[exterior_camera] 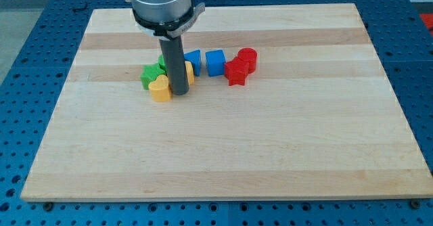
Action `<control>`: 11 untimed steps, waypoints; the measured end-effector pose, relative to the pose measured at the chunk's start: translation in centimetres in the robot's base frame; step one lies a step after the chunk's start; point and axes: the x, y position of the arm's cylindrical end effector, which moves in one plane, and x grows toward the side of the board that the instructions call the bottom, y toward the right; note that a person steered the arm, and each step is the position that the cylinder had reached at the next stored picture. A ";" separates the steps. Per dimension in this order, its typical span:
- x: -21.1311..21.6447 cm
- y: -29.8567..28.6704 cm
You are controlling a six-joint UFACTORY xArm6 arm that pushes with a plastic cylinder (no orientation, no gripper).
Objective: Move your arm towards the red circle
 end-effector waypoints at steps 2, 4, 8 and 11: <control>-0.9 0.0; 2.6 3.8; -4.0 19.8; -7.2 14.3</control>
